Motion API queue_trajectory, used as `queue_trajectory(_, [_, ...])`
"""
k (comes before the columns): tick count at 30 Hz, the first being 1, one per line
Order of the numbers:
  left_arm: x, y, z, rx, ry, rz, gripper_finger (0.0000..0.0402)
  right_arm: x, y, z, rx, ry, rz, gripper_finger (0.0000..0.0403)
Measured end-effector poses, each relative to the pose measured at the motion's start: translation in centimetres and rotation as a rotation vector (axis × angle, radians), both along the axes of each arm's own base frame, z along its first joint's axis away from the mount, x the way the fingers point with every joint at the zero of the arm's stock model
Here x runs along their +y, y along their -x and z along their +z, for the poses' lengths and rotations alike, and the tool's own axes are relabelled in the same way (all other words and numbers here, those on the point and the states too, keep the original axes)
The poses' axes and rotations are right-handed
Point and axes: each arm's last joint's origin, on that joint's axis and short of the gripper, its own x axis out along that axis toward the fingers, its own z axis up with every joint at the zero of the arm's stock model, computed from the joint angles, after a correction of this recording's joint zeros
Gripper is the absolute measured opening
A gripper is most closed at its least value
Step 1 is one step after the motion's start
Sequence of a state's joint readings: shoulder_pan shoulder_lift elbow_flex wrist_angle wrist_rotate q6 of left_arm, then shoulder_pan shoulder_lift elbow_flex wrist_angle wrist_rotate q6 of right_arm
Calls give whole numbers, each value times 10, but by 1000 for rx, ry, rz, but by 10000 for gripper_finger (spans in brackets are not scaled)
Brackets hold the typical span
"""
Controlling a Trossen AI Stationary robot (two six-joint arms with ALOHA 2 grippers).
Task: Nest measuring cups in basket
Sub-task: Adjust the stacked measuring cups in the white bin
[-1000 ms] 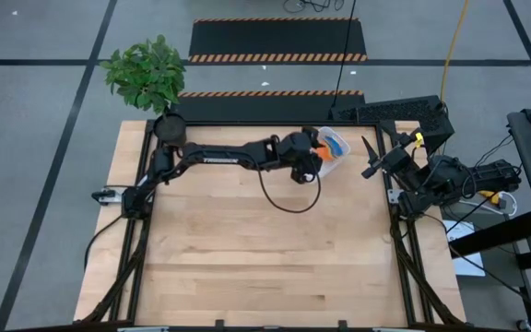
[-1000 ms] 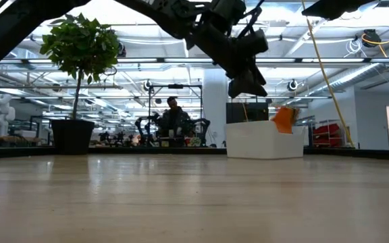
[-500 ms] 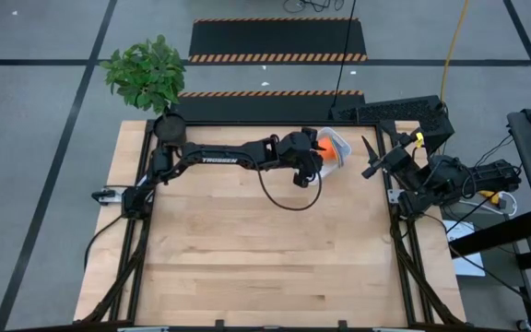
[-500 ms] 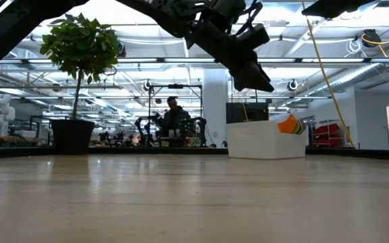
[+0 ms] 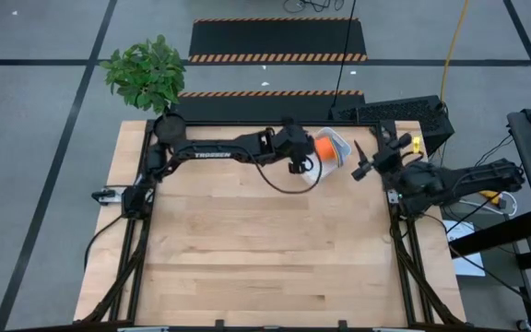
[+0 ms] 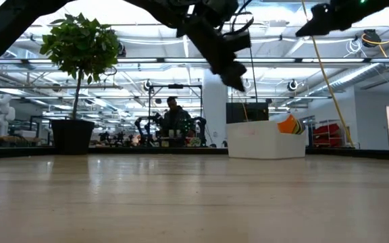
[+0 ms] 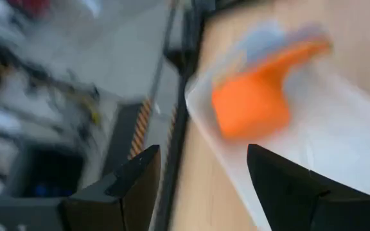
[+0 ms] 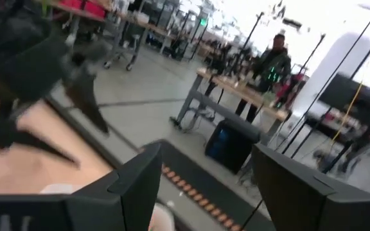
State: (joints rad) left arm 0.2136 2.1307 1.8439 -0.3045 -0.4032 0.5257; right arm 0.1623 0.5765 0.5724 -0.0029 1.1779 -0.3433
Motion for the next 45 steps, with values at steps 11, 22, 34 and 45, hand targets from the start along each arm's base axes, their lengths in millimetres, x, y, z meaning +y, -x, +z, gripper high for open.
queue_trajectory(11, [11, 44, 11, 86, 260, 322, 234, -2, -33, -21, -97, -254, 67, 271])
queue_trajectory(22, [-23, 57, -23, 60, 333, 351, 234, -12, -70, -20, 249, -764, -39, 272])
queue_trajectory(34, [-93, 106, -41, -197, 350, 305, 234, -42, -73, -31, 306, -800, -214, 288])
queue_trajectory(45, [-101, 130, -60, -211, 372, 359, 234, -46, -67, -63, 202, -837, -318, 309])
